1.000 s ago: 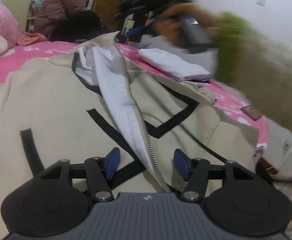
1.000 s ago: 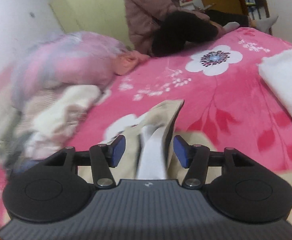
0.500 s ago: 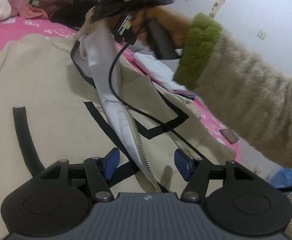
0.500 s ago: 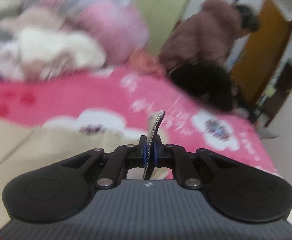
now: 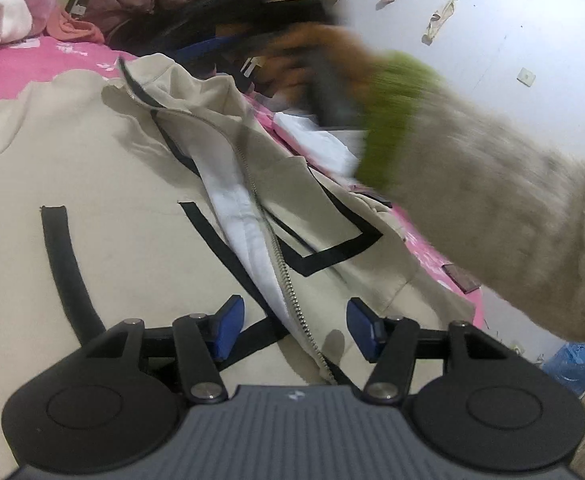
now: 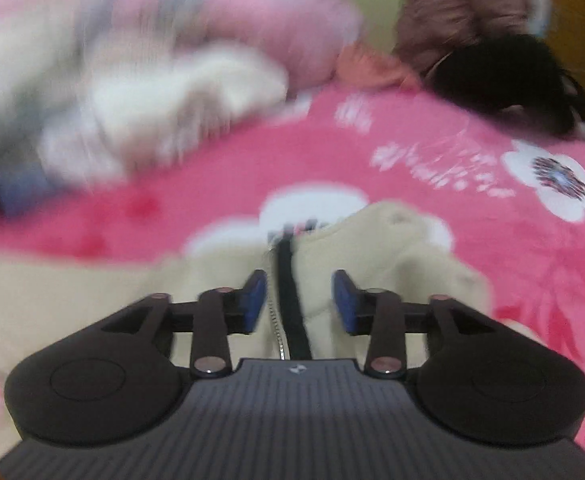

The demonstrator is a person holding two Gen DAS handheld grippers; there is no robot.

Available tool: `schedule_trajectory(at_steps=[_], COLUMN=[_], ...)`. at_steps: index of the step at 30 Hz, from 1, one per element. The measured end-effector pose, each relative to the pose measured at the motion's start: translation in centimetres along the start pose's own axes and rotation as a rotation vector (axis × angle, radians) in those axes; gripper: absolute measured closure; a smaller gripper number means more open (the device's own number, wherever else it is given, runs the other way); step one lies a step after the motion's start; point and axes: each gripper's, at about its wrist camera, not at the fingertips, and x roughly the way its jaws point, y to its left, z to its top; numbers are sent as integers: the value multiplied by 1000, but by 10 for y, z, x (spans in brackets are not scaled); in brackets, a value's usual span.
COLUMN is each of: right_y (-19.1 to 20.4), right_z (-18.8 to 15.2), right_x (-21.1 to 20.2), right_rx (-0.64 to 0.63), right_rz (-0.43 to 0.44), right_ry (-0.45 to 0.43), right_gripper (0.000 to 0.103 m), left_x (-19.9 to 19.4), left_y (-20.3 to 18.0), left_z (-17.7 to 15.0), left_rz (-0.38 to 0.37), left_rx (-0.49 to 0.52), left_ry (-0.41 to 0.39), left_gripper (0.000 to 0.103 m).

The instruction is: Fold clothes

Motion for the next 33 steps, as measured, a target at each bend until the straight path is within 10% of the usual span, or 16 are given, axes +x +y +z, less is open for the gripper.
schedule_trajectory(at_steps=[5, 9, 18, 24, 26, 33], right_y=[-77, -122, -163, -209, -207, -158], right_z=[-28, -90, -199, -215, -213, -196], right_x=[-161, -235, -186, -166, -163, -164], right_rx=[246, 359, 367, 635, 625, 399], right_rz=[28, -110, -342, -311, -265, -238], right_ry=[-265, -269, 51, -21, -9, 44], right_gripper=[40, 33, 23, 11, 16, 85], left_x=[5, 6, 12, 11, 11, 10], left_y=[-2, -5, -10, -12, -13, -9], left_z=[2, -1, -5, -8, -8, -10], left_rz=[25, 44, 65, 78, 79, 58], left_rx=[-1, 35, 93, 115, 120, 102], left_ry=[2, -6, -8, -11, -11, -29], left_gripper=[44, 44, 42, 41, 40, 40])
